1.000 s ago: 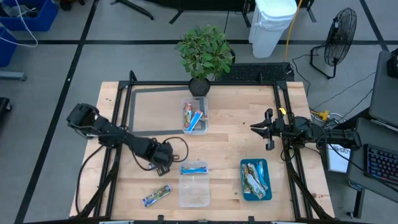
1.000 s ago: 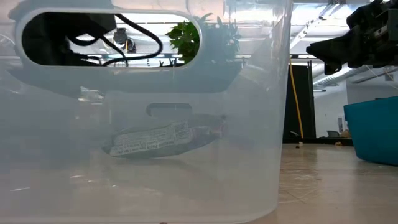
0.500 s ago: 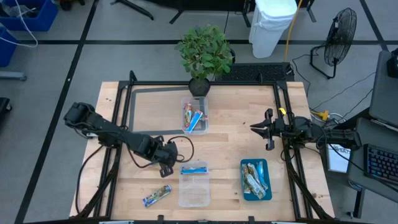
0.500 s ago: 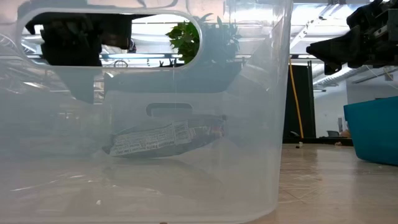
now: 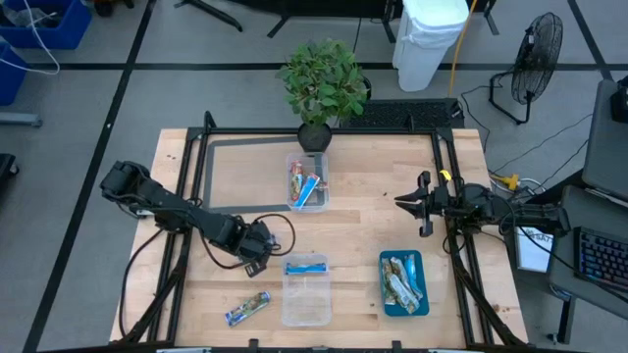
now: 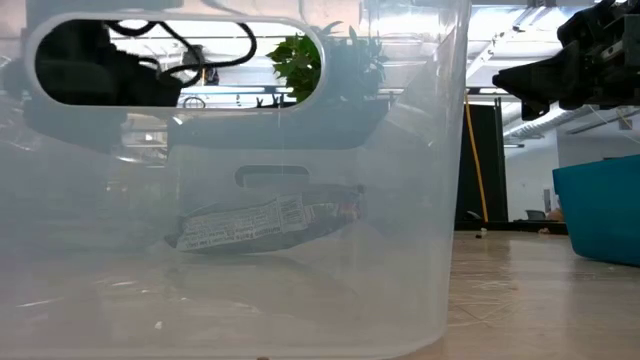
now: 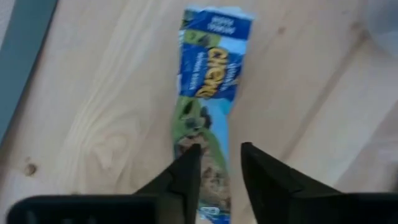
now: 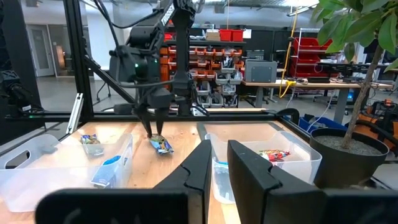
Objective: Pick and place Granola Bars by type
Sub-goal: Put the blue granola bar into the bottom transparent bin
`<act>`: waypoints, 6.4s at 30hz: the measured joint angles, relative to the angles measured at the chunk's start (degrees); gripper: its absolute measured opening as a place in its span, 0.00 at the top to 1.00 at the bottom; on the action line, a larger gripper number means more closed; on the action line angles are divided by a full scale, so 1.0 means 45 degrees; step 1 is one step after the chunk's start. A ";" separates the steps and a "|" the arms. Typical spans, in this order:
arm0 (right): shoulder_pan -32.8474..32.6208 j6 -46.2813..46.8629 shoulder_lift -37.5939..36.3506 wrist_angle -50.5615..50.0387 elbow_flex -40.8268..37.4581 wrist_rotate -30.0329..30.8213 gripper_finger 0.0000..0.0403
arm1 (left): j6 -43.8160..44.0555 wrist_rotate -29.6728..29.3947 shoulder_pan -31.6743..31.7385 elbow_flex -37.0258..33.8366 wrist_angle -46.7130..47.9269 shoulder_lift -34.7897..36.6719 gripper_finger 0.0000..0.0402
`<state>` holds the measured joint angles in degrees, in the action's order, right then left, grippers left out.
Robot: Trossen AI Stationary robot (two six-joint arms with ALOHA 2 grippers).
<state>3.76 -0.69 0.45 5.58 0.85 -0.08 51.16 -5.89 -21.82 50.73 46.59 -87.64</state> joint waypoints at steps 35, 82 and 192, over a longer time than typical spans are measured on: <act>-0.0004 0.0000 0.0000 -0.0005 0.0002 0.0002 0.89 | -0.0678 0.0121 0.0010 -0.1077 -0.1462 -0.0087 0.72; -0.0003 -0.0003 -0.0001 -0.0005 0.0003 0.0002 0.89 | -0.7872 -0.0578 -0.0942 0.4592 -0.3009 -0.0199 0.99; -0.0002 0.0001 0.0000 0.0029 0.0004 0.0002 0.89 | 0.1166 0.2842 -0.1329 -0.6423 -1.1070 0.7130 0.96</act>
<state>3.76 -0.69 0.45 5.72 0.86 -0.07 56.40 6.90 -27.80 21.83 -3.23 -55.55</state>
